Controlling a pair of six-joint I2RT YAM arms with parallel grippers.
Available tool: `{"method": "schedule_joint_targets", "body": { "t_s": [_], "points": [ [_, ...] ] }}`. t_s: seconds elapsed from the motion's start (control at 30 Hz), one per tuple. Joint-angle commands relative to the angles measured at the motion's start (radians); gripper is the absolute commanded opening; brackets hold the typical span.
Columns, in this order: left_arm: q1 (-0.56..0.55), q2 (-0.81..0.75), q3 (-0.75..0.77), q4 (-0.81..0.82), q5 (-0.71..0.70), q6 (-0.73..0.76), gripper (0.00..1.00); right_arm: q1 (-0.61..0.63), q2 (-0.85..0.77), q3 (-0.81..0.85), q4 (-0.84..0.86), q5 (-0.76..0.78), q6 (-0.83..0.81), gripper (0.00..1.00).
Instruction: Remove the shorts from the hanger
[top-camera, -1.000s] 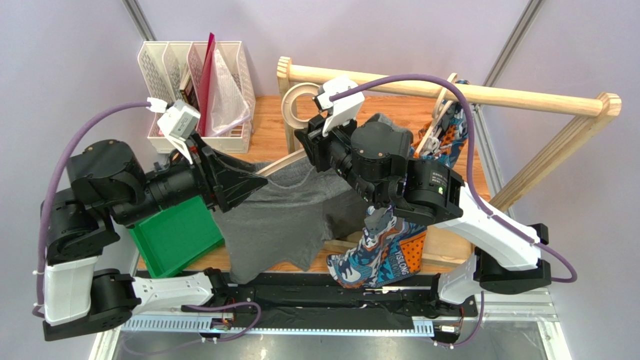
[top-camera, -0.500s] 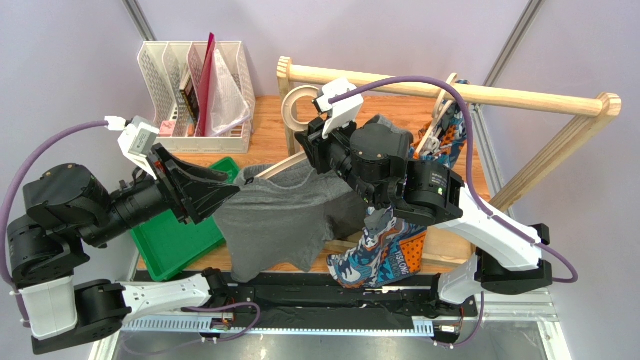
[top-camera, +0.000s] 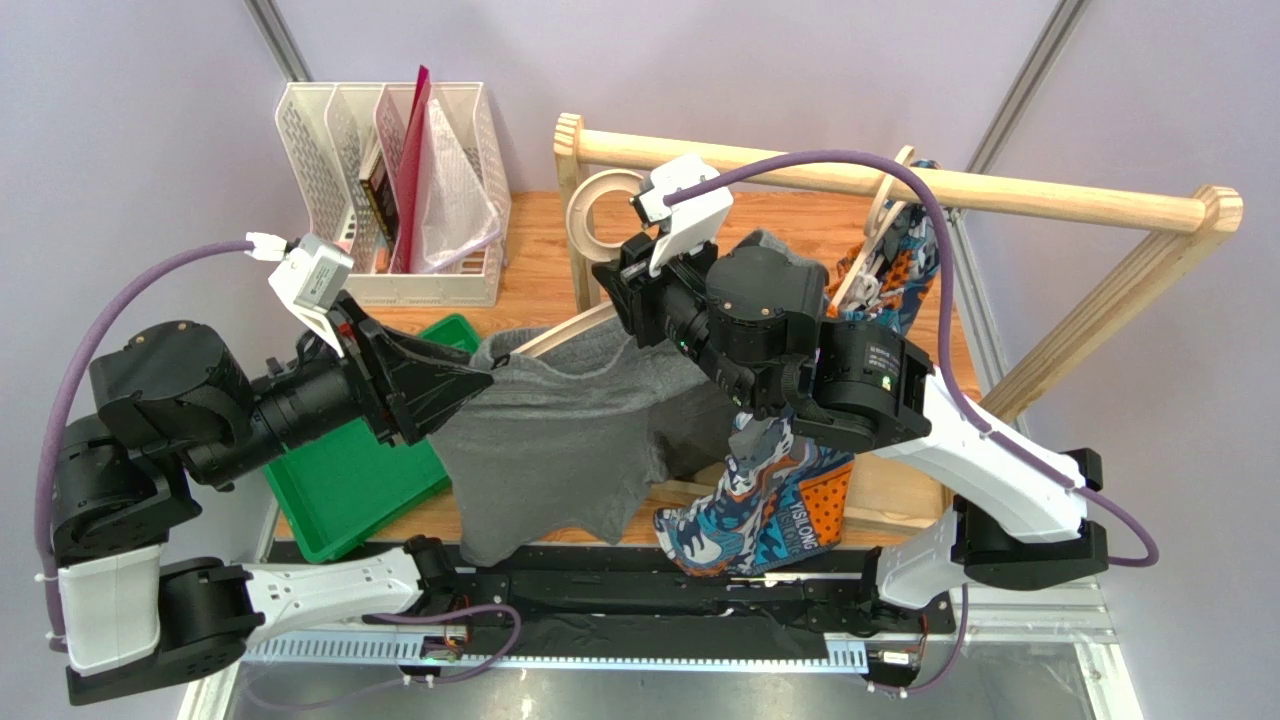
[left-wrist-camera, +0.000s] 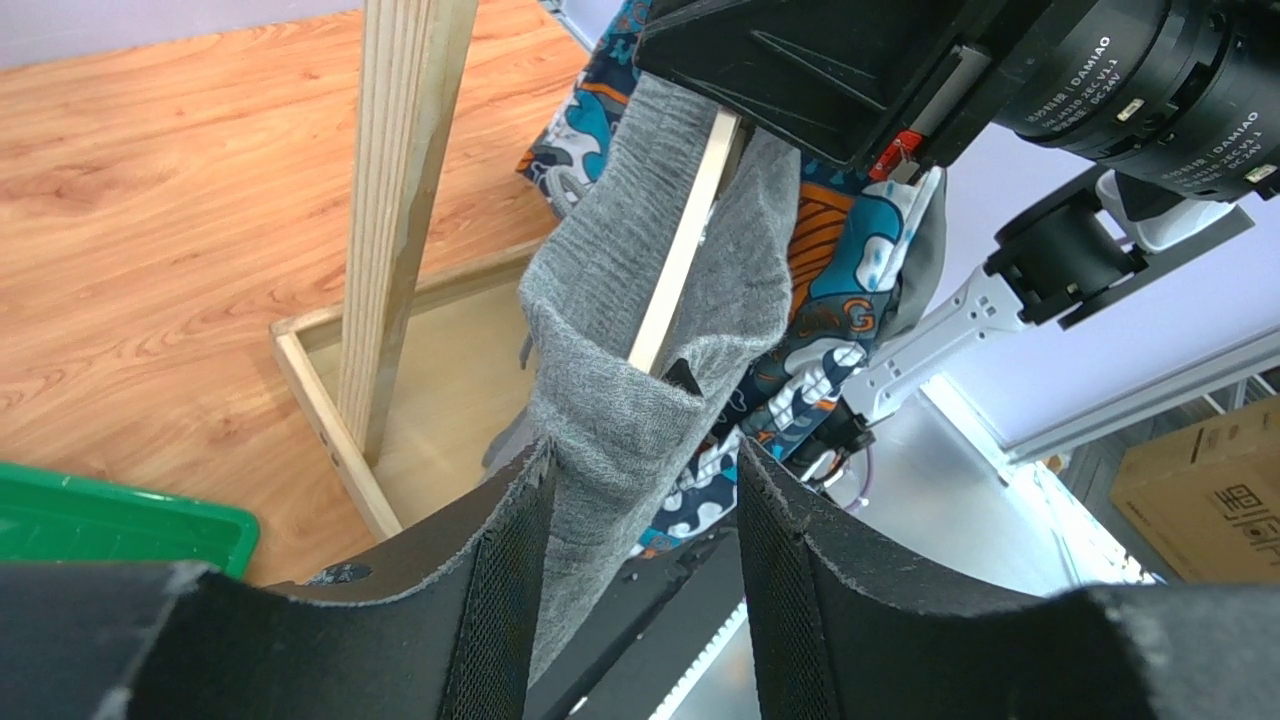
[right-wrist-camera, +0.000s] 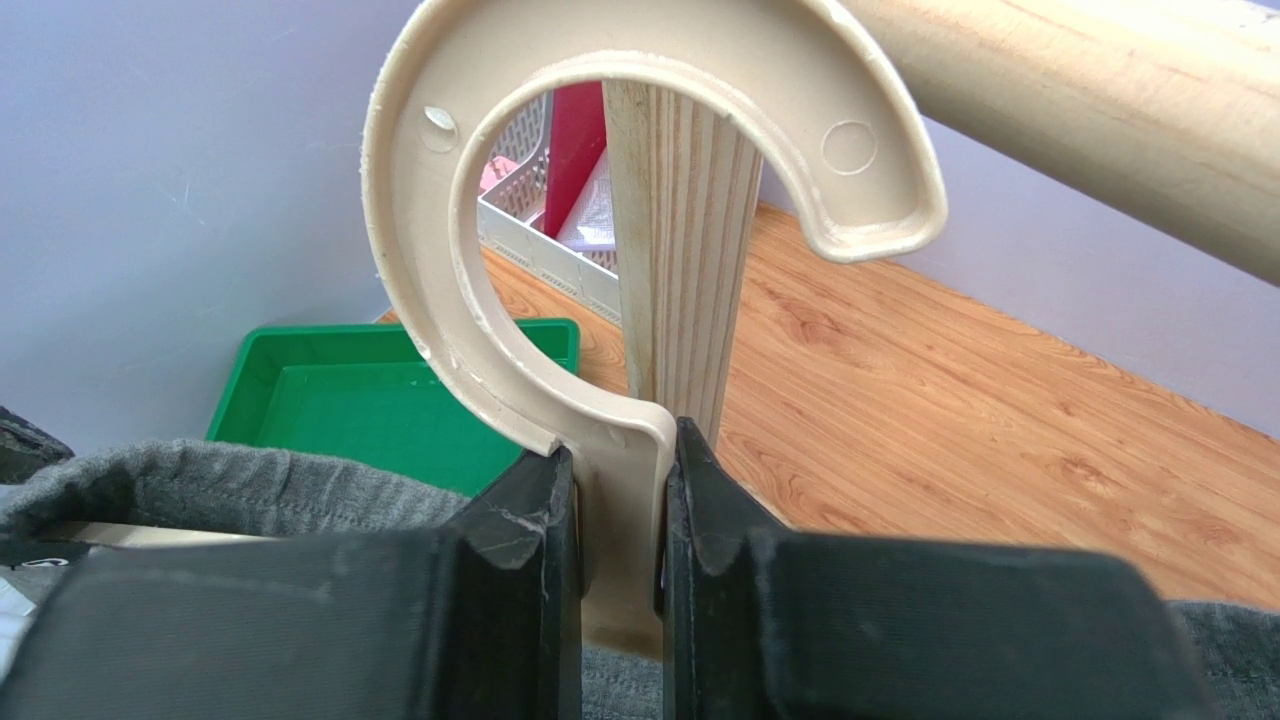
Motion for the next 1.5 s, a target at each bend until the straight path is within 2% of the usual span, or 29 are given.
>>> {"method": "schedule_joint_targets", "body": {
  "t_s": [0.0, 0.23, 0.37, 0.43, 0.47, 0.53, 0.57, 0.63, 0.77, 0.9, 1.07, 1.23, 1.47],
  "points": [
    [-0.003, 0.025, 0.023, 0.029, -0.015, 0.006, 0.54, -0.002, -0.041, 0.021, 0.090, -0.015, 0.020, 0.00],
    [-0.003, 0.042, 0.031, 0.029, -0.027, 0.010, 0.56, -0.002, -0.041, 0.022, 0.090, -0.026, 0.033, 0.00],
    [-0.003, 0.056, 0.049, 0.031, -0.043, 0.013, 0.47, -0.002, -0.044, 0.022, 0.090, -0.027, 0.036, 0.00],
    [-0.003, 0.062, 0.060, 0.028, -0.044, 0.016, 0.39, -0.002, -0.045, 0.022, 0.092, -0.027, 0.039, 0.00],
    [-0.003, 0.066, 0.063, 0.026, -0.046, 0.016, 0.30, -0.002, -0.046, 0.022, 0.095, -0.027, 0.037, 0.00],
    [-0.003, 0.068, 0.065, 0.022, -0.061, 0.015, 0.21, -0.002, -0.049, 0.022, 0.100, -0.024, 0.037, 0.00],
    [-0.003, 0.065, 0.066, 0.023, -0.067, 0.015, 0.08, -0.002, -0.049, 0.022, 0.103, -0.020, 0.037, 0.00],
    [-0.003, 0.054, 0.059, 0.031, -0.082, 0.012, 0.00, -0.002, -0.051, 0.022, 0.106, -0.009, 0.037, 0.00],
    [-0.003, -0.033, 0.003, 0.089, -0.105, 0.010, 0.00, -0.002, -0.061, 0.001, 0.129, 0.121, 0.062, 0.00],
    [-0.003, -0.151, -0.125, 0.236, -0.101, 0.027, 0.00, -0.002, -0.115, -0.057, 0.195, 0.250, 0.096, 0.00],
    [-0.003, -0.259, -0.182, 0.253, -0.174, 0.027, 0.00, -0.004, -0.213, -0.195, 0.343, 0.331, 0.119, 0.00],
    [-0.003, -0.270, -0.182, 0.249, -0.165, 0.032, 0.00, -0.002, -0.250, -0.219, 0.380, 0.332, 0.148, 0.00],
    [-0.003, -0.227, -0.187, 0.284, -0.129, 0.029, 0.00, -0.008, -0.199, -0.117, 0.261, 0.154, 0.313, 0.00]
  ]
}}
